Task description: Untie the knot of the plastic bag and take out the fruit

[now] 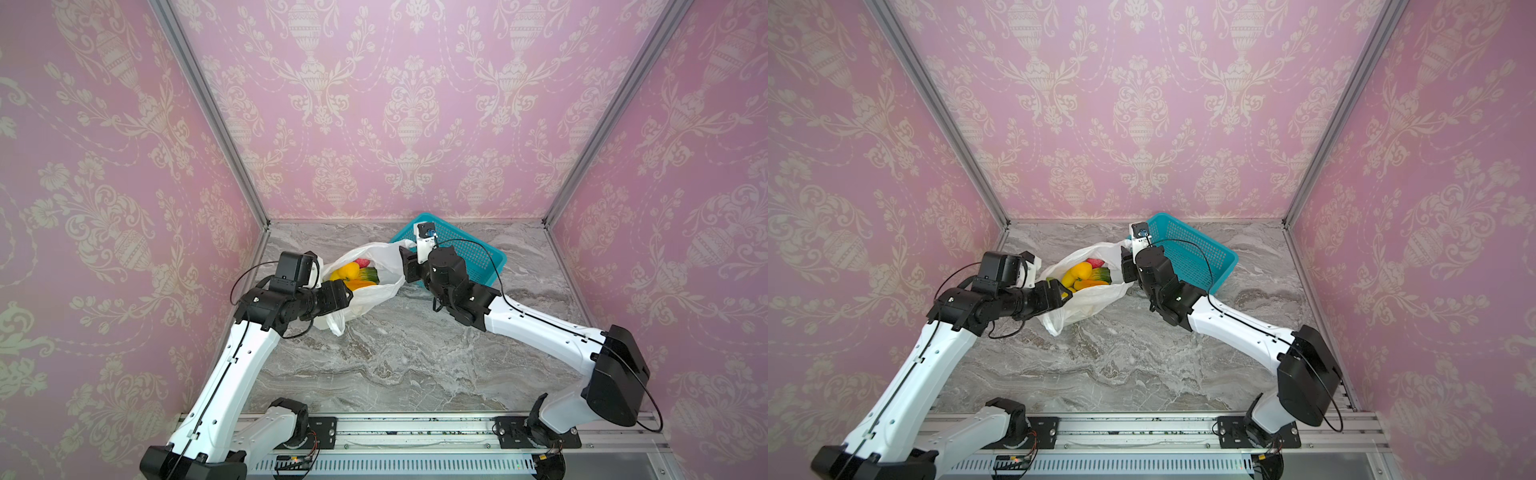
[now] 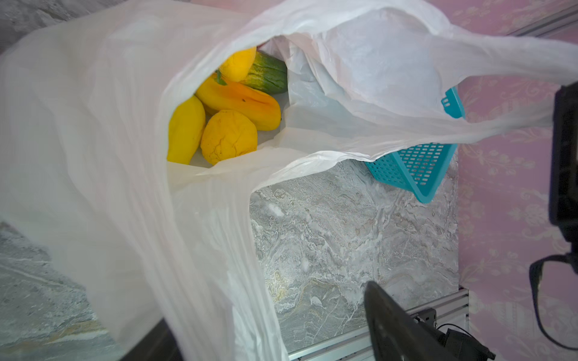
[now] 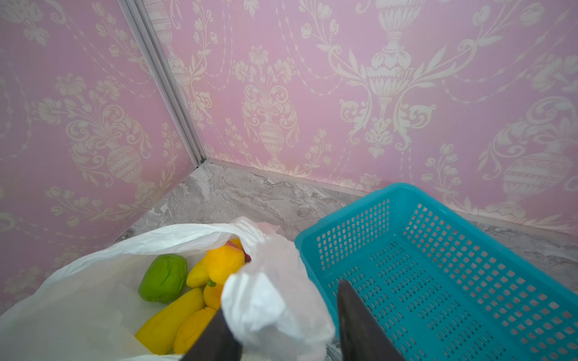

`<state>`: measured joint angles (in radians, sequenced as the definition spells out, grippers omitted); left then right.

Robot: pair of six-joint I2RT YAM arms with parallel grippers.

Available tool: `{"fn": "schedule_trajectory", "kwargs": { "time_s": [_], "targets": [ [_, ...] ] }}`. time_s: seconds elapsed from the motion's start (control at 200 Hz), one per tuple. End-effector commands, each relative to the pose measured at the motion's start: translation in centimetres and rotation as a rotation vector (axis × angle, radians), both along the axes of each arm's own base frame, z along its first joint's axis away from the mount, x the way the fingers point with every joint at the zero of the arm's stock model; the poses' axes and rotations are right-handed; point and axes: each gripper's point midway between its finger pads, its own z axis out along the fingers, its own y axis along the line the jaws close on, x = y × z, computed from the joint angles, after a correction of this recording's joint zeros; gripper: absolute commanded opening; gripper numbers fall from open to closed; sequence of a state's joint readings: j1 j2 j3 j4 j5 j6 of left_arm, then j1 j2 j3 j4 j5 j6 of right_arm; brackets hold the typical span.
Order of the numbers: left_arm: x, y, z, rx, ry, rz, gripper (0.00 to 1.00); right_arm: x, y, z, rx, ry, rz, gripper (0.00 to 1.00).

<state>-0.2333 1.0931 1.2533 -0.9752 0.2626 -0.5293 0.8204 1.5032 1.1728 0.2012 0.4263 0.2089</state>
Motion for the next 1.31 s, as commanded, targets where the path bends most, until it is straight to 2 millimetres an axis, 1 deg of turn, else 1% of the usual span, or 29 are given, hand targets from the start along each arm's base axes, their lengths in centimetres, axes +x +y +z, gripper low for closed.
{"fn": "schedule_trajectory", "kwargs": {
  "time_s": [0.0,0.035,0.11,0.175,0.215,0.295,0.335,0.4,0.48,0.525,0.57,0.625,0.67,0.725,0.761,0.831,0.936,1.046,1.136,1.216,1.301],
  "targets": [
    [2.2,1.4,4.8,0.139,-0.119,-0.017,0.86,-1.1,-1.7,-0.5,0.06,0.051,-0.049,0.68],
    [3.1,1.5,6.4,0.166,-0.15,-0.022,0.87,-1.7,-2.5,0.0,0.085,0.051,-0.065,0.73],
    [4.9,2.1,9.9,0.224,-0.235,-0.009,0.88,-2.9,-4.6,0.8,0.15,0.044,-0.104,0.87],
    [6.6,2.4,12.8,0.252,-0.334,0.002,0.91,-4.2,-5.9,1.4,0.21,0.029,-0.106,0.95],
    [7.5,2.4,14.5,0.264,-0.406,0.009,0.92,-5.0,-6.7,1.6,0.24,0.014,-0.097,0.96],
    [9.0,2.9,17.3,0.3,-0.542,0.039,0.97,-6.4,-8.5,1.7,0.293,-0.008,-0.11,0.96],
    [9.6,3.0,18.2,0.326,-0.608,0.039,0.99,-7.1,-9.7,1.1,0.315,0.002,-0.137,0.96],
    [10.6,3.7,18.9,0.399,-0.688,0.058,0.99,-8.1,-11.1,0.2,0.335,0.033,-0.156,0.96],
    [11.9,5.2,17.9,0.508,-0.719,0.102,0.99,-9.3,-11.6,-1.0,0.379,0.055,-0.133,0.96],
    [12.6,5.8,16.5,0.559,-0.708,0.101,0.99,-9.6,-11.6,-1.7,0.402,0.058,-0.115,0.97],
    [13.3,6.2,14.5,0.585,-0.674,0.095,0.98,-9.8,-11.5,-2.2,0.412,0.066,-0.106,0.98],
    [14.0,6.8,12.1,0.577,-0.63,0.078,0.96,-9.8,-11.3,-2.9,0.391,0.087,-0.108,0.98],
    [14.6,7.0,10.2,0.543,-0.599,0.053,0.94,-9.6,-11.0,-3.3,0.407,0.119,-0.116,0.98],
    [15.1,7.4,8.3,0.502,-0.564,0.024,0.92,-9.4,-10.2,-4.0,0.402,0.15,-0.108,0.98],
    [15.4,7.7,7.6,0.483,-0.545,0.015,0.9,-9.3,-9.6,-4.6,0.403,0.173,-0.104,0.98],
    [15.8,7.9,6.9,0.456,-0.531,-0.031,0.89,-9.2,-8.2,-5.8,0.401,0.215,-0.095,0.98],
    [16.1,7.2,5.3,0.444,-0.543,-0.117,0.91,-9.3,-5.8,-7.5,0.386,0.249,-0.074,0.97],
    [16.4,6.9,3.7,0.47,-0.525,-0.173,0.91,-9.4,-3.4,-8.2,0.364,0.271,-0.042,0.97],
    [16.4,6.7,2.7,0.489,-0.534,-0.207,0.91,-9.2,-1.8,-8.6,0.344,0.291,-0.026,0.98],
    [16.1,6.3,2.5,0.498,-0.58,-0.236,0.91,-9.0,-0.5,-8.9,0.345,0.312,-0.008,0.98],
    [15.6,5.7,3.3,0.482,-0.625,-0.259,0.91,-8.8,1.2,-9.0,0.347,0.325,0.022,0.98]
  ]
}}
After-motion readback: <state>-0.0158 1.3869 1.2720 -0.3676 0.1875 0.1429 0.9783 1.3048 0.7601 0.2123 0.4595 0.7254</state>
